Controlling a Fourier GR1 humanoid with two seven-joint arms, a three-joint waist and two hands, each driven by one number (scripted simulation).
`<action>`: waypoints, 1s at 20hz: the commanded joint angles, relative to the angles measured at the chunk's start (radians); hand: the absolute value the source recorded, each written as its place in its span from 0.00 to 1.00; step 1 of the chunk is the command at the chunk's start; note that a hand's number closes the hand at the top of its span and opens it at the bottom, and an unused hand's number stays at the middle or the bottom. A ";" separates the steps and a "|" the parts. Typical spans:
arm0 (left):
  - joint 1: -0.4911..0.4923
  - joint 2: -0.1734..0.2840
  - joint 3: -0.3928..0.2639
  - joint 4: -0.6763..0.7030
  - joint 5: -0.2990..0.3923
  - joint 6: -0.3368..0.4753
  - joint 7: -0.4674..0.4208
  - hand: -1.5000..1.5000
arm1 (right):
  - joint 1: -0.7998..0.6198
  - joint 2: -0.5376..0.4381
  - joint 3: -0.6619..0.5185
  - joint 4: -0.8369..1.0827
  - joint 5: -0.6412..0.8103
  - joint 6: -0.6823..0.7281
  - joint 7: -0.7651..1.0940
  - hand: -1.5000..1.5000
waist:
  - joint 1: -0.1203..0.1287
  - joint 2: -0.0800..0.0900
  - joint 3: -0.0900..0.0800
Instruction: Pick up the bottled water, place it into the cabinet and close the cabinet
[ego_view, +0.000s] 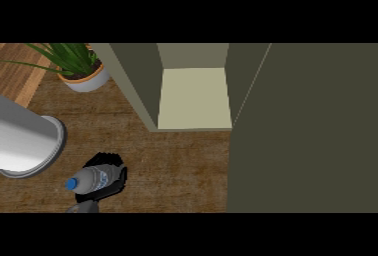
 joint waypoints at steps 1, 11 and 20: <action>-0.033 -0.071 -0.082 0.013 0.079 0.003 -0.037 1.00 | -0.006 -0.005 0.002 -0.086 -0.025 -0.013 0.062 0.00 | 0.003 0.004 -0.010; -0.131 -0.074 -0.373 -0.190 0.356 0.214 0.208 1.00 | 0.003 -0.027 -0.022 -0.094 -0.066 -0.010 0.071 0.00 | 0.001 0.000 -0.008; -0.151 -0.075 -0.695 -0.497 0.401 0.614 0.374 1.00 | -0.062 0.011 -0.035 -0.030 -0.064 -0.030 0.063 0.00 | 0.008 0.001 -0.008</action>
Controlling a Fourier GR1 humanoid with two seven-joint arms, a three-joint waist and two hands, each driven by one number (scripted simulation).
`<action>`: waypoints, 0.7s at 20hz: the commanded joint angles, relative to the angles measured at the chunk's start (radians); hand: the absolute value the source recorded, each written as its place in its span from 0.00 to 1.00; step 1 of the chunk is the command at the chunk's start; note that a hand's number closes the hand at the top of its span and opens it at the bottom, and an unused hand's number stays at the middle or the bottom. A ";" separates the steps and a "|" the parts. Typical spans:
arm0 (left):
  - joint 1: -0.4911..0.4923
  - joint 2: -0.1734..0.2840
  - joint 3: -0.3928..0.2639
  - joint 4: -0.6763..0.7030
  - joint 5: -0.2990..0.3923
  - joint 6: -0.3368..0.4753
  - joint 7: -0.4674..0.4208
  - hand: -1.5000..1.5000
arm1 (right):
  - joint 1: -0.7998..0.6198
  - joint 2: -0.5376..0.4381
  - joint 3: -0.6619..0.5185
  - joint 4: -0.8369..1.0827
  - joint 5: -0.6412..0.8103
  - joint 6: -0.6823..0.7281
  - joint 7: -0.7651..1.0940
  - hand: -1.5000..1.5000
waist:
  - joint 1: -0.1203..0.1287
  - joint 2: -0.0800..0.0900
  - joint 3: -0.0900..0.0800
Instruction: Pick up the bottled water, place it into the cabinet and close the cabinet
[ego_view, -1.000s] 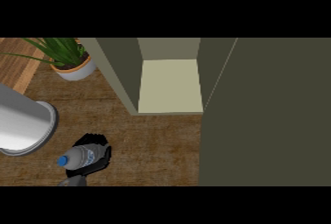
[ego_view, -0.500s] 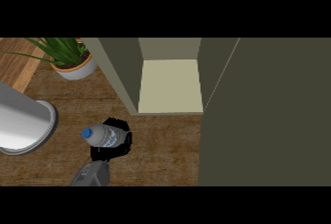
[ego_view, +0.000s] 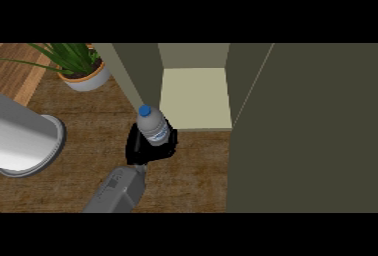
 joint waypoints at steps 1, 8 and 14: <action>-0.081 -0.001 -0.043 -0.102 -0.006 0.131 0.131 1.00 | 0.023 -0.004 0.008 -0.061 -0.041 0.002 0.031 0.00 | 0.000 0.002 0.000; -0.288 -0.001 -0.144 0.008 0.028 0.325 0.186 1.00 | -0.018 0.009 -0.033 -0.068 -0.057 -0.014 0.050 0.00 | -0.016 0.008 -0.001; -0.457 -0.001 -0.130 0.199 0.109 0.409 0.195 1.00 | -0.043 -0.012 -0.092 -0.055 -0.124 0.032 0.041 0.00 | -0.040 0.016 -0.001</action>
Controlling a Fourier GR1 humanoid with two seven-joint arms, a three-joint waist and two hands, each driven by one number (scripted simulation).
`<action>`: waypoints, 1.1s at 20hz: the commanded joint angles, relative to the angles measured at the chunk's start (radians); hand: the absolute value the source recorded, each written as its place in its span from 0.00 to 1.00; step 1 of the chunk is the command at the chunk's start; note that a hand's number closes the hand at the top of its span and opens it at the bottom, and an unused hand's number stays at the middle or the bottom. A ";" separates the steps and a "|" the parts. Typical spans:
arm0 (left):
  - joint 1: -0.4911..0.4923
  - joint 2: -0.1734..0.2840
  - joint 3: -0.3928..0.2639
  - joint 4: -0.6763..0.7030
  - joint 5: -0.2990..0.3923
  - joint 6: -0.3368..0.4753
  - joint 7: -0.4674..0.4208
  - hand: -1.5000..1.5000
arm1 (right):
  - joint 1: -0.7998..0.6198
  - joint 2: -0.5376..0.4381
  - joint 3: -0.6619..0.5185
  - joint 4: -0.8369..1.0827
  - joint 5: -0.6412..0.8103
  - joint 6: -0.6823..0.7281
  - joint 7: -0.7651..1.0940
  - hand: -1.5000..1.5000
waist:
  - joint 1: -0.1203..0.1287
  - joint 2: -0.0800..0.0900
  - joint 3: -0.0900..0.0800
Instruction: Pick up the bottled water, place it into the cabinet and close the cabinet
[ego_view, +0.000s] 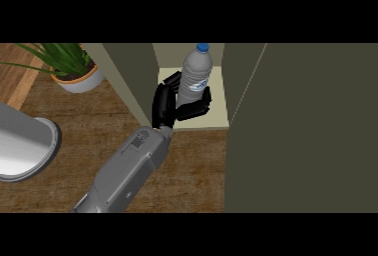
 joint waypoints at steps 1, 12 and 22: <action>-0.174 0.000 0.029 0.123 0.065 0.069 0.063 1.00 | -0.016 0.013 0.022 -0.056 -0.038 -0.007 0.040 0.00 | -0.016 0.006 -0.001; -0.313 0.005 0.056 0.514 -0.035 0.098 -0.022 1.00 | -0.038 0.004 -0.045 -0.035 -0.107 0.037 0.032 0.00 | -0.028 0.019 0.000; -0.390 0.058 0.171 0.649 0.012 0.091 -0.081 1.00 | -0.022 -0.004 -0.068 -0.063 -0.118 0.070 0.027 0.00 | -0.053 0.031 -0.002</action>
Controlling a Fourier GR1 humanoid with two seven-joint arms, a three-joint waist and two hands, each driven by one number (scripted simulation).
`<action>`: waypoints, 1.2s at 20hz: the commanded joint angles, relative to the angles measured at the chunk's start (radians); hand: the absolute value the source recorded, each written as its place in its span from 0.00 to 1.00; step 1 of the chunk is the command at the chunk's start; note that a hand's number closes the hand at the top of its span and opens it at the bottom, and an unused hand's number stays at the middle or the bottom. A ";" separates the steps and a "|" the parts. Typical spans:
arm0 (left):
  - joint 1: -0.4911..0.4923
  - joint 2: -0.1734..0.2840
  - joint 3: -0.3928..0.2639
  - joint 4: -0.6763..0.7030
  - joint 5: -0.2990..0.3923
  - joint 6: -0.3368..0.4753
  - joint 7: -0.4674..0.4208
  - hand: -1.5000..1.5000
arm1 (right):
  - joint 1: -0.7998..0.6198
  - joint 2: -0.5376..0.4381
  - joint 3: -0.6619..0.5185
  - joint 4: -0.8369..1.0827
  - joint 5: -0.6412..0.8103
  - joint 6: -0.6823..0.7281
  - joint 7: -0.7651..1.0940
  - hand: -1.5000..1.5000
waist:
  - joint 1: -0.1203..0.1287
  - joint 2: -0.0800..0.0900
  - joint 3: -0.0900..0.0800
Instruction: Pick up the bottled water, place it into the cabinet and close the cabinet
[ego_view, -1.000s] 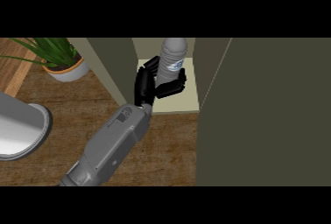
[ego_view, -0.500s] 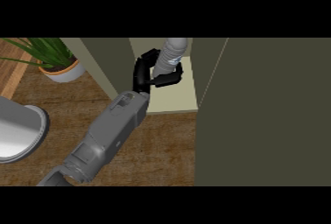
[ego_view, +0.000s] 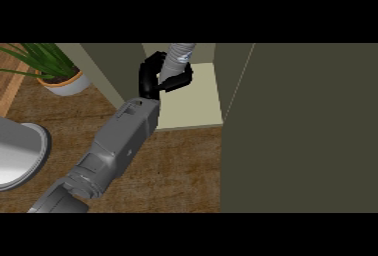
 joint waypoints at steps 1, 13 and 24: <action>-0.057 -0.003 0.004 0.075 -0.024 0.042 -0.012 1.00 | -0.008 0.003 -0.017 -0.021 -0.072 0.000 0.033 0.00 | -0.001 0.003 0.000; -0.109 0.022 0.000 0.147 -0.063 0.091 -0.072 0.00 | 0.020 -0.003 0.014 0.012 -0.051 0.066 -0.029 0.00 | -0.035 0.010 0.000; -0.128 0.039 0.086 0.033 0.004 -0.221 -0.204 0.00 | 0.054 -0.013 -0.003 -0.066 -0.070 0.075 0.006 0.00 | 0.007 -0.005 -0.001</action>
